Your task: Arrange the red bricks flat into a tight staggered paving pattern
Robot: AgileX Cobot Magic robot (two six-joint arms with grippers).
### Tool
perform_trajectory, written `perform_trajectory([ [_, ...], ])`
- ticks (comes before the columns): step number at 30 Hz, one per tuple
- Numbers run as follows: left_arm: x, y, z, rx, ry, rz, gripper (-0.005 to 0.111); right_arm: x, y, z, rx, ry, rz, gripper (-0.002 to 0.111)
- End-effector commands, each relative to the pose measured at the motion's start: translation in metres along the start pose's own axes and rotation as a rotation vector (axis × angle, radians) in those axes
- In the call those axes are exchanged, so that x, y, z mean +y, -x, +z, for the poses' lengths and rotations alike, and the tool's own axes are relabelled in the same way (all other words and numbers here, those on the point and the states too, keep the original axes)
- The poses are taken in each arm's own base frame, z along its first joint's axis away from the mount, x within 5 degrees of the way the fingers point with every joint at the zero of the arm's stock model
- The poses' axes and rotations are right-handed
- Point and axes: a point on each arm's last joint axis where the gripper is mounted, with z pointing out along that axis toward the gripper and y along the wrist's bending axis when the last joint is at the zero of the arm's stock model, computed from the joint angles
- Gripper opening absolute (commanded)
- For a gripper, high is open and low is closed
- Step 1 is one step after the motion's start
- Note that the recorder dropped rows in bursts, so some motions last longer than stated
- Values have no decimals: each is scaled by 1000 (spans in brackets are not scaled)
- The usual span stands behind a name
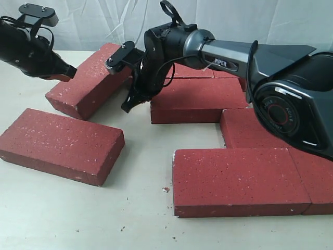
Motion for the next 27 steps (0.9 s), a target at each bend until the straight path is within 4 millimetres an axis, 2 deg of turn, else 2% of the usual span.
perform_trajectory([
  [1, -1, 1, -3, -16, 0, -10, 0, -4, -1, -4, 28, -43, 6, -1],
  [27, -3, 3, -3, -43, -25, -2, 0, -17, -16, -7, 187, -165, 1, -1],
])
